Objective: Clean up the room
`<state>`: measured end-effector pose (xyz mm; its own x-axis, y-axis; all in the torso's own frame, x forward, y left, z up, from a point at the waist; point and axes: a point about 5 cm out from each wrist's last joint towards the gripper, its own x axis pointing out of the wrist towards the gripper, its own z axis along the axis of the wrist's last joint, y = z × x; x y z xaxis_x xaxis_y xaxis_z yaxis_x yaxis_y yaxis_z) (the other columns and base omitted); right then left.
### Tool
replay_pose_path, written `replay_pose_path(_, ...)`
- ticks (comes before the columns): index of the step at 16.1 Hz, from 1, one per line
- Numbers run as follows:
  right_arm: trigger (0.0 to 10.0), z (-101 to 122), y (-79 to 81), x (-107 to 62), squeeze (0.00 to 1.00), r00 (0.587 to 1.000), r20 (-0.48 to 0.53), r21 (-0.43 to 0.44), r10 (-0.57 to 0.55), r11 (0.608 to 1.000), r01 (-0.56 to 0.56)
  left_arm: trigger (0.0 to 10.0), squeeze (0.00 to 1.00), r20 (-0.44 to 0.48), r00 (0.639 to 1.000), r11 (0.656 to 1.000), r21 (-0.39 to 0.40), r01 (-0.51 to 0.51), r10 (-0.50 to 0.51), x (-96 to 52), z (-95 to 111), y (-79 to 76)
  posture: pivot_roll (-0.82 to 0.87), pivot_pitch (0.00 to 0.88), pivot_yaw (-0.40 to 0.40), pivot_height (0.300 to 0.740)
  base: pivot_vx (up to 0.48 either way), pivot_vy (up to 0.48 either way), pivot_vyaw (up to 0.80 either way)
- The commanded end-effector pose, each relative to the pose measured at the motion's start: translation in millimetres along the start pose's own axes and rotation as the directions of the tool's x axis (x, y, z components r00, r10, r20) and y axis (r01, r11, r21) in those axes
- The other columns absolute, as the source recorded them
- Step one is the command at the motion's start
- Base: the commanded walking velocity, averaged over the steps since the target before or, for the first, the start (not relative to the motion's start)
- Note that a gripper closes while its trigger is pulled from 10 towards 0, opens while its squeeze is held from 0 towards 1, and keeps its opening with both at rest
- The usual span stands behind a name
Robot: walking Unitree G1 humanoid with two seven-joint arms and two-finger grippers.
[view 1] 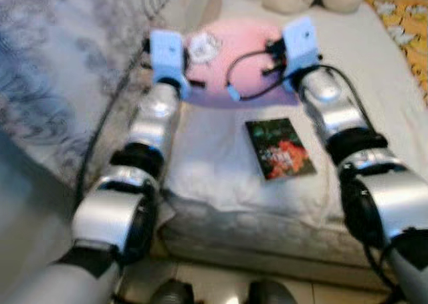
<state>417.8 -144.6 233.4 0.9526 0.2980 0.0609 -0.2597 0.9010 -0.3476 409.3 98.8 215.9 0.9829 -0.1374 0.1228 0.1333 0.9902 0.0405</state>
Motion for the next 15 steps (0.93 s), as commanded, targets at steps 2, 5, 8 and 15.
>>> replay_pose_path(2,0.0,-1.9,15.2,2.9,0.0,0.99,-0.052,-0.103,0.132,0.985,-0.137,10.0,0.0,-0.027,0.984,0.984,0.008,-0.177,0.177,-1.9,-8.3,14.1,-0.06,0.0,0.026,0.704,0.463,0.0,0.0)
replay_pose_path(5,0.0,-40.1,40.0,-8.3,0.0,0.945,-0.202,-0.243,0.256,0.922,-0.301,10.0,0.0,-0.129,0.918,0.926,0.098,-0.366,0.376,-18.7,-47.0,13.8,-0.06,0.0,0.025,0.704,0.147,0.0,0.0)
replay_pose_path(8,0.0,-50.5,46.7,-13.1,0.0,0.931,-0.227,-0.268,0.287,0.9,-0.343,10.0,0.0,-0.107,0.934,0.937,0.113,-0.33,0.342,-21.6,-51.3,-0.1,-0.06,0.0,0.02,0.704,0.0,0.0,0.0)
replay_pose_path(15,0.0,-83.5,56.6,-32.0,0.0,0.902,-0.244,-0.026,0.356,0.928,-0.373,10.0,0.0,-0.033,0.976,0.974,0.088,-0.21,0.213,-41.3,-65.1,-40.2,-0.06,0.0,0.022,0.704,0.0,0.0,0.0)
